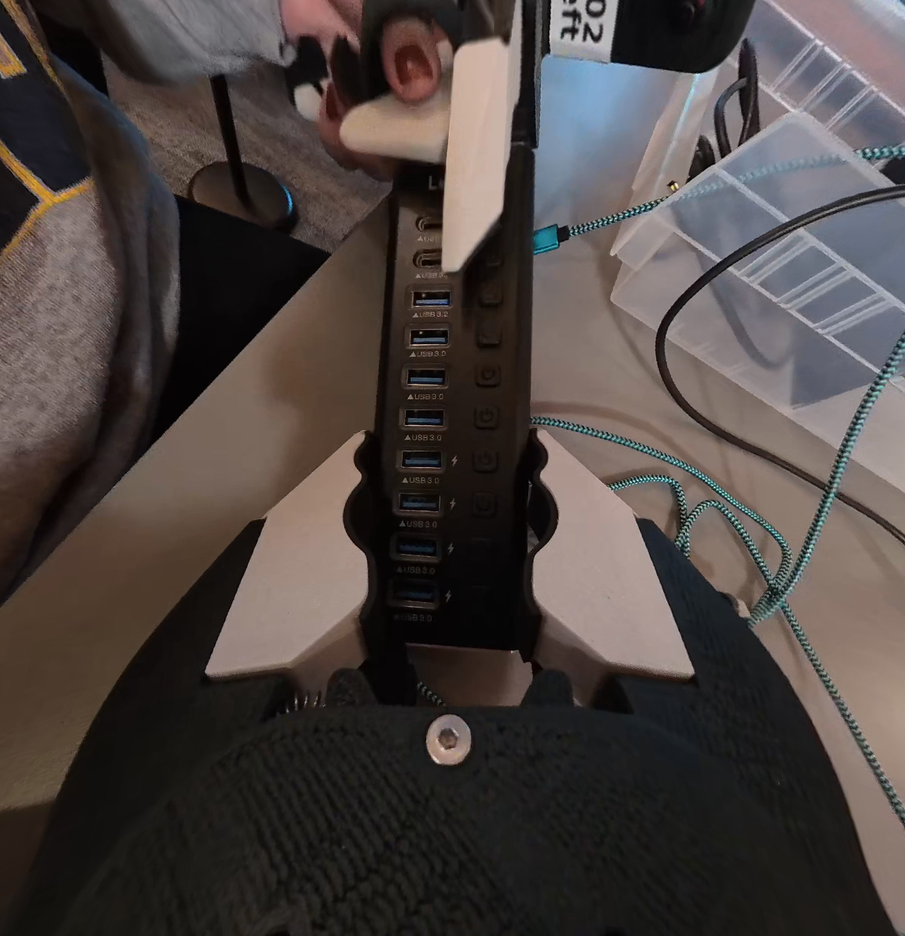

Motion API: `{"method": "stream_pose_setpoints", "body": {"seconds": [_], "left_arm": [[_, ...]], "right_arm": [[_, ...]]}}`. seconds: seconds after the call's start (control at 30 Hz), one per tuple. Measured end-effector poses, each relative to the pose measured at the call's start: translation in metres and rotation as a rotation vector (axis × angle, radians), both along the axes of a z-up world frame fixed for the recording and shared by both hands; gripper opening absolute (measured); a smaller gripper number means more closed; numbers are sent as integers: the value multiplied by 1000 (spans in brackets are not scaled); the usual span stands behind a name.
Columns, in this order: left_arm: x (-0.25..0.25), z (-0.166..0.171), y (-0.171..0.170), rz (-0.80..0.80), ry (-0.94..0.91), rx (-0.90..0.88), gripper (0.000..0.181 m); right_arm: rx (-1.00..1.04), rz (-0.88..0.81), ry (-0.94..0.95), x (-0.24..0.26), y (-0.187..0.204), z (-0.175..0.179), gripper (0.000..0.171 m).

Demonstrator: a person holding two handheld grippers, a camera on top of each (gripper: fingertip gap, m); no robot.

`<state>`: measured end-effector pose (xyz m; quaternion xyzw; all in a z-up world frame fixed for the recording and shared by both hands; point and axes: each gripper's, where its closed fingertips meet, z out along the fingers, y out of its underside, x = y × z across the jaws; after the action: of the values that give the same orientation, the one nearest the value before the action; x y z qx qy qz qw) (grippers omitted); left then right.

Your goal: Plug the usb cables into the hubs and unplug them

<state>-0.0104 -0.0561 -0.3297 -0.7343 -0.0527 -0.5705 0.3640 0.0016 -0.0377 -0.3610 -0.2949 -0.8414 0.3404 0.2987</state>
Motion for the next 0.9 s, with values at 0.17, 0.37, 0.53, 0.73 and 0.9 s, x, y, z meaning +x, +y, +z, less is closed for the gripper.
{"method": "stream_pose_setpoints", "body": {"seconds": [0.17,0.37,0.53,0.73,0.9], "left_arm": [[-3,-1,3,35,9,26,31],[-12,1,7,98,-13,43,28],[-18,1,3,102,2,43,28],[-22,1,3,87,-8,45,28],[-21,4,1,78,-23,70,29]], "right_arm": [[13,-18,43,-3,2,2,60],[-97,-121,186,-3,15,44,73],[-238,-488,240,5,93,75,55],[-475,-705,10,4,121,42,36],[-484,-830,-12,0,148,41,34]]}}
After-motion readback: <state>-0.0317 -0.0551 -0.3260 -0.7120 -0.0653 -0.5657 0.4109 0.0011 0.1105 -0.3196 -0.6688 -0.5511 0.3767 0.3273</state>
